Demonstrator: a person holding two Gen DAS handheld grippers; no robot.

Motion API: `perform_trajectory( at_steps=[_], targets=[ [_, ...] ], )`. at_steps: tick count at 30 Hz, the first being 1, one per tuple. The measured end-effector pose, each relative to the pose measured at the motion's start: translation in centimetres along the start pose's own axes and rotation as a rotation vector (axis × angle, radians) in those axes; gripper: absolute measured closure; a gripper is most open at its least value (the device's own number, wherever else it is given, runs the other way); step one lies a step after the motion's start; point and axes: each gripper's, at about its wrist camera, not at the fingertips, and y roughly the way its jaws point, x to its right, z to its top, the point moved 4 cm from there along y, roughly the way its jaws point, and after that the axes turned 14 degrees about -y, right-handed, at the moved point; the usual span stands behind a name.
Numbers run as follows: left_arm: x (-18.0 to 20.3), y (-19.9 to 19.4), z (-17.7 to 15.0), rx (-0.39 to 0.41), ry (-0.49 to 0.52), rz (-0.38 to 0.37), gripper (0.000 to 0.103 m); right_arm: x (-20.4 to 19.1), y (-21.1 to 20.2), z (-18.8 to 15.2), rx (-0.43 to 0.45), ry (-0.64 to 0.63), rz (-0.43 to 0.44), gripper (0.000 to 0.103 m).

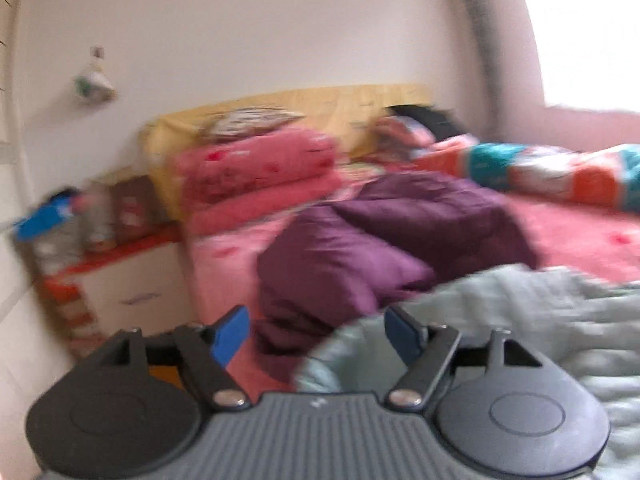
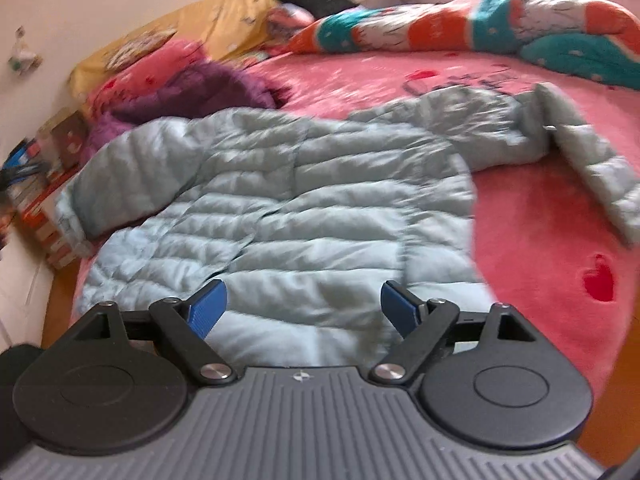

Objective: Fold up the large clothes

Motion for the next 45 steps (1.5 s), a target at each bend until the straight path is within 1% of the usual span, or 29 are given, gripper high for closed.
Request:
perform_trajectory(
  at_steps=[1, 3, 5, 7, 8, 9, 12, 14, 15, 17, 18, 20, 24, 26, 29, 30, 31, 32, 33, 34, 36, 37, 39, 41, 43, 45],
  targets=[
    [0.5, -1.1, -0.3, -0.031, -0.017, -0.077, 0.026, 0.8, -0.6, -0.2, 0.008, 0.017, -0.016, 0.0],
    [1.8, -2.8, -1.7, -0.131, -0.048, -0.246, 0.025, 1.9, -1.6, -0.5, 0.017, 0.05, -0.044, 0.0],
    [3.0, -3.9, -3.3, -0.201, -0.075, -0.358, 0.025, 3.2, -2.4, -1.2, 0.01, 0.088, -0.058, 0.0],
    [4.1, -4.6, -5.1, -0.268, -0.097, -0.468, 0.025, 4.4, -2.8, -2.1, -0.012, 0.132, -0.048, 0.0],
    [4.9, -4.7, -6.1, -0.301, -0.089, -0.513, 0.025, 4.9, -3.0, -2.6, -0.02, 0.15, -0.043, 0.0],
    [5.6, -4.7, -7.2, -0.327, -0.077, -0.544, 0.025, 5.4, -3.1, -3.0, -0.027, 0.168, -0.04, 0.0],
    [7.2, -4.5, -9.8, -0.392, -0.065, -0.614, 0.025, 6.3, -3.1, -4.1, -0.045, 0.202, -0.02, 0.0],
    [7.8, -4.0, -11.4, -0.436, -0.063, -0.62, 0.025, 6.8, -2.8, -4.8, -0.057, 0.231, -0.008, 0.0],
    [8.1, -3.5, -12.1, -0.454, -0.055, -0.608, 0.025, 7.0, -2.6, -5.1, -0.06, 0.245, 0.013, 0.0],
    [8.1, -3.0, -13.2, -0.471, -0.061, -0.586, 0.025, 7.1, -2.0, -5.6, -0.069, 0.281, 0.073, 0.0],
    [7.8, -2.6, -13.4, -0.48, -0.08, -0.592, 0.025, 6.9, -1.8, -5.7, -0.07, 0.293, 0.106, 0.0],
    [7.5, -1.7, -14.1, -0.52, -0.121, -0.634, 0.025, 6.4, -0.9, -5.9, -0.077, 0.3, 0.169, 0.0],
    [8.0, -0.9, -15.4, -0.588, -0.132, -0.688, 0.025, 5.4, 0.2, -6.2, -0.103, 0.299, 0.267, 0.0],
    [8.0, -0.9, -15.9, -0.62, -0.16, -0.722, 0.025, 4.8, 0.5, -6.2, -0.112, 0.291, 0.317, 0.0],
    [8.4, -1.2, -16.4, -0.666, -0.157, -0.77, 0.025, 4.1, 1.2, -5.9, -0.128, 0.285, 0.371, 0.0],
    [8.5, -1.4, -16.6, -0.684, -0.144, -0.775, 0.025, 4.2, 1.0, -5.8, -0.131, 0.286, 0.384, 0.0],
    [8.6, -1.6, -16.8, -0.689, -0.123, -0.762, 0.025, 4.1, 1.2, -5.8, -0.135, 0.287, 0.396, 0.0],
    [8.6, -1.7, -16.8, -0.677, -0.111, -0.741, 0.025, 3.9, 1.2, -5.8, -0.141, 0.287, 0.406, 0.0],
    [8.4, -1.9, -16.4, -0.653, -0.111, -0.729, 0.025, 3.6, 1.2, -5.8, -0.148, 0.284, 0.412, 0.0],
    [8.1, -2.3, -16.0, -0.613, -0.115, -0.721, 0.025, 3.4, 1.2, -5.6, -0.153, 0.277, 0.413, 0.0],
    [7.7, -2.5, -15.4, -0.563, -0.084, -0.659, 0.024, 3.1, 1.0, -5.4, -0.155, 0.255, 0.42, 0.0],
    [7.8, -2.3, -15.3, -0.561, -0.058, -0.626, 0.024, 2.9, 0.8, -5.3, -0.152, 0.245, 0.422, 0.0],
    [7.8, -1.8, -15.6, -0.588, -0.029, -0.587, 0.024, 3.1, 1.0, -5.3, -0.148, 0.237, 0.424, 0.0],
    [8.1, -1.1, -16.2, -0.635, -0.016, -0.577, 0.024, 3.0, 1.4, -5.1, -0.151, 0.225, 0.405, 0.0],
    [8.4, -0.8, -16.8, -0.672, 0.007, -0.598, 0.024, 2.9, 1.8, -5.1, -0.156, 0.215, 0.399, 0.0],
    [9.2, -0.7, -17.4, -0.708, 0.031, -0.631, 0.019, 2.8, 1.9, -5.1, -0.159, 0.201, 0.392, 0.0]
  ],
)
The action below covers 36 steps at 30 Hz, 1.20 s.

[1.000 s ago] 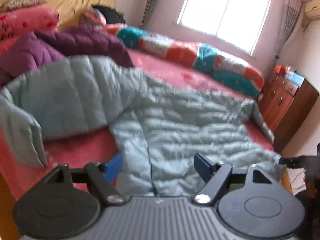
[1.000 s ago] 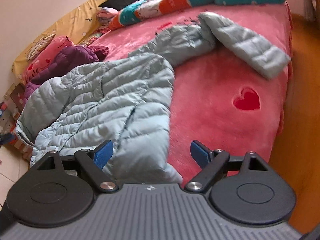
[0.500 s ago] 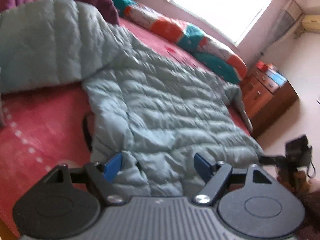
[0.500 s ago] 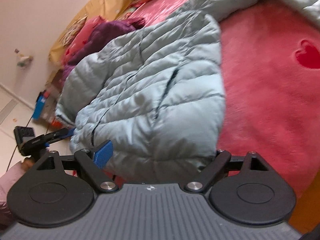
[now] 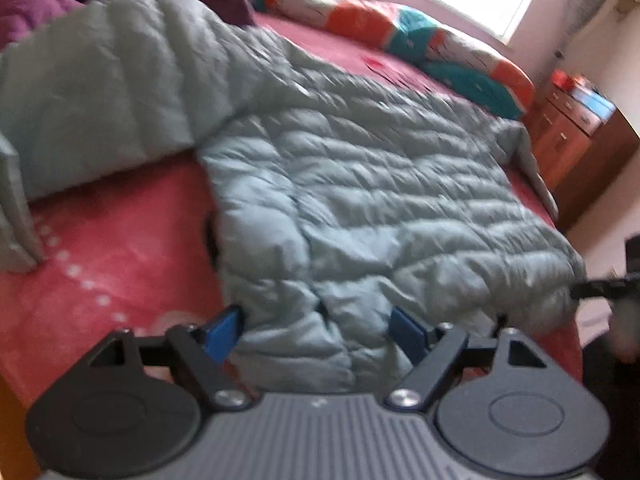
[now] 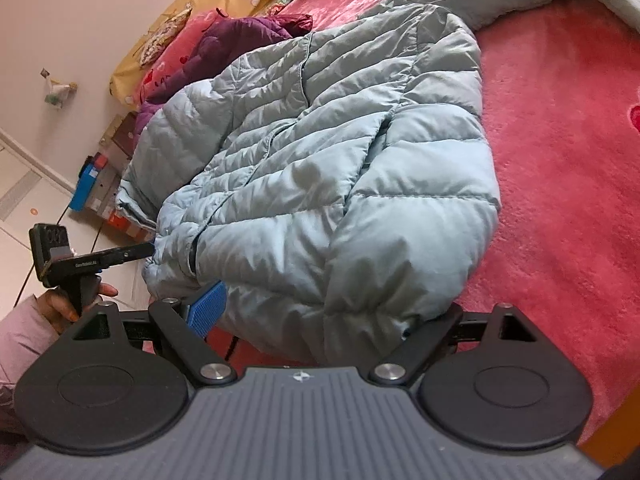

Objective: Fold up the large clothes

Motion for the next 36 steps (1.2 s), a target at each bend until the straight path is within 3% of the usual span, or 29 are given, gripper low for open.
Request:
perform_trajectory(
  at_steps=[7, 10, 12, 13, 15, 16, 20, 26, 30, 33, 36],
  targets=[
    [1.3, 2.1, -1.1, -0.076, -0.011, -0.019, 0.019, 0.5, 0.9, 0.5, 0.0, -0.007, -0.007, 0.0],
    [2.6, 2.4, -1.6, -0.093, 0.018, -0.007, 0.037, 0.6, 1.2, 0.5, -0.012, 0.001, -0.018, 0.004],
    [3.2, 2.1, -1.6, -0.099, 0.013, -0.003, 0.061, 0.3, 1.3, 0.6, -0.024, 0.013, -0.022, 0.02],
    [3.5, 1.9, -1.5, -0.102, 0.004, -0.01, 0.066, 0.2, 1.2, 0.6, -0.027, 0.039, -0.008, 0.042],
    [4.0, 1.0, -1.2, -0.1, -0.015, -0.045, 0.075, 0.1, 0.8, 0.5, -0.028, 0.114, 0.046, 0.069],
    [4.3, 0.5, -1.0, -0.093, -0.018, -0.06, 0.076, -0.1, 0.5, 0.6, -0.022, 0.124, 0.056, 0.071],
    [5.3, -2.9, 0.7, -0.029, -0.061, -0.152, 0.082, -1.7, -1.8, 1.4, 0.031, 0.166, 0.108, 0.077],
    [6.8, -8.9, 3.8, 0.09, -0.169, -0.29, 0.082, -3.0, -7.0, 4.1, 0.151, 0.293, 0.207, 0.081],
    [7.8, -12.0, 4.2, 0.125, -0.242, -0.376, 0.082, -3.1, -10.7, 5.7, 0.226, 0.377, 0.246, 0.081],
    [8.4, -12.2, 3.2, 0.124, -0.186, -0.312, 0.082, -3.2, -12.5, 5.8, 0.249, 0.405, 0.243, 0.081],
    [7.6, -10.3, 1.9, 0.077, -0.15, -0.211, 0.081, -3.1, -11.8, 5.4, 0.199, 0.364, 0.142, 0.08]
  ],
)
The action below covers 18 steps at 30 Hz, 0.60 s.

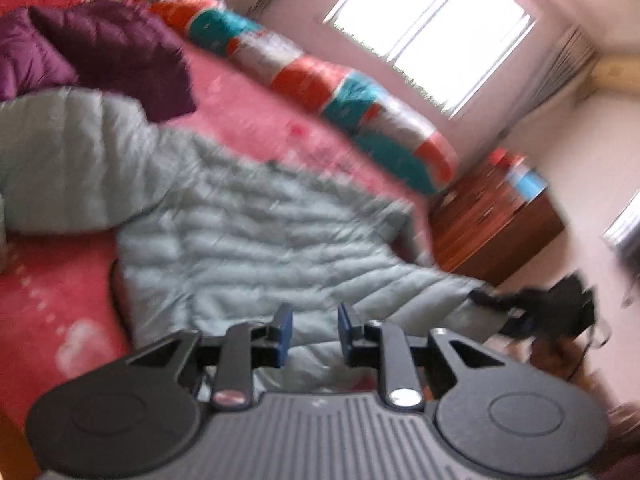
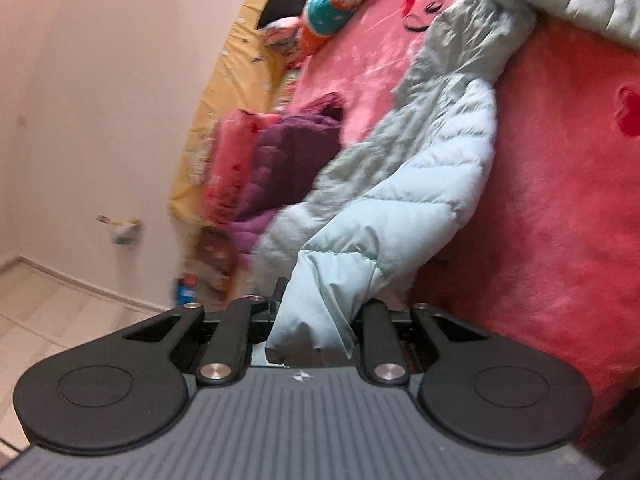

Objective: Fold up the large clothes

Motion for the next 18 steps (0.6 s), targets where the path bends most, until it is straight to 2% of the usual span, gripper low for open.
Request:
perform_trajectory(
  at_steps=[2, 3, 4, 6, 8, 9, 10, 12, 15, 18],
  targets=[
    [-0.5, 1.1, -1.3, -0.036, 0.019, 0.049, 0.081, 1.1, 1.0, -0.7, -0.044, -0.031, -0.105, 0.077],
    [-0.6, 1.7, -1.8, -0.055, 0.024, 0.061, 0.08, 1.8, 1.3, -1.1, -0.068, -0.058, -0.168, 0.07],
    [-0.7, 2.4, -2.6, -0.081, 0.031, 0.076, 0.08, 2.4, 1.5, -1.5, -0.094, -0.078, -0.233, 0.055],
    [-0.5, 3.9, -4.0, -0.133, 0.08, 0.112, 0.077, 3.8, 1.7, -2.4, -0.125, -0.082, -0.32, 0.035],
    [-0.3, 4.9, -5.2, -0.174, 0.125, 0.119, 0.076, 4.3, 1.3, -3.1, -0.134, -0.099, -0.375, 0.033],
    [-0.6, 5.0, -5.9, -0.2, 0.13, 0.106, 0.073, 4.2, 1.1, -3.4, -0.138, -0.112, -0.403, 0.026],
    [-0.4, 5.7, -6.7, -0.241, 0.135, 0.088, 0.072, 4.1, 0.6, -3.7, -0.14, -0.127, -0.432, 0.021],
    [0.3, 6.8, -8.3, -0.324, 0.172, 0.067, 0.07, 3.6, 0.0, -3.7, -0.147, -0.17, -0.48, 0.016],
    [0.9, 8.7, -11.8, -0.48, 0.229, 0.035, 0.066, 2.0, -0.1, -4.1, -0.161, -0.295, -0.577, 0.002],
    [0.4, 10.8, -13.8, -0.565, 0.263, 0.093, 0.066, 0.7, 0.2, -4.9, -0.225, -0.388, -0.643, 0.002]
  ],
)
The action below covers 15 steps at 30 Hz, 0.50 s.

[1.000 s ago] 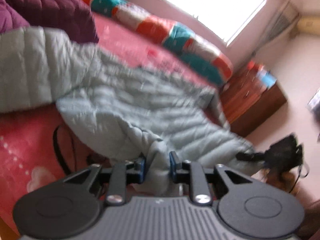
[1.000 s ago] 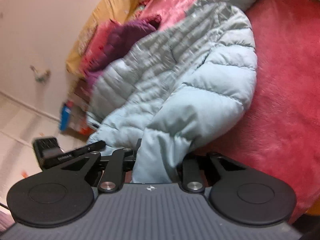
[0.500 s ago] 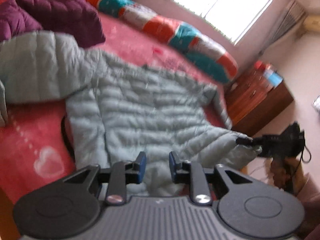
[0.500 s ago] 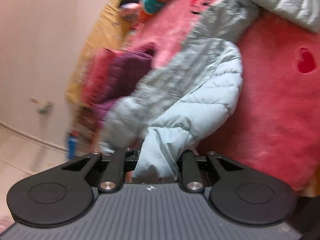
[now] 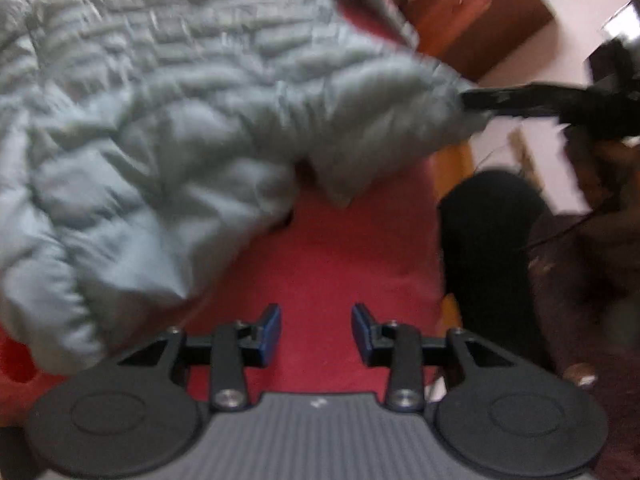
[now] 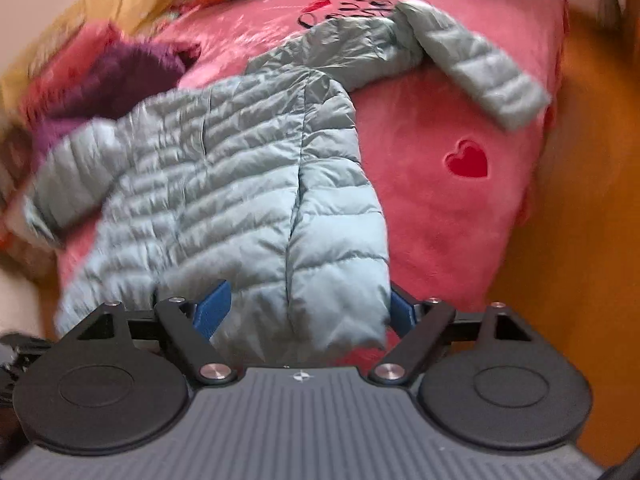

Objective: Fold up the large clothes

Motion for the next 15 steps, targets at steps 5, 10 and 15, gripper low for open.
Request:
perform_trajectory(
  at_steps=[5, 10, 15],
  targets=[
    [-0.8, 0.0, 2.3, 0.089, -0.002, 0.015, 0.067, -1.8, 2.5, -1.8, -0.171, -0.018, 0.158, 0.001],
    [0.2, -4.4, 5.6, 0.286, 0.051, -0.008, 0.067, -4.6, 6.4, -2.7, -0.255, -0.019, 0.368, 0.001],
    [-0.1, -7.4, 9.6, 0.429, 0.068, 0.037, 0.065, -5.4, 7.0, -0.4, -0.133, 0.01, 0.459, 0.002]
  ],
)
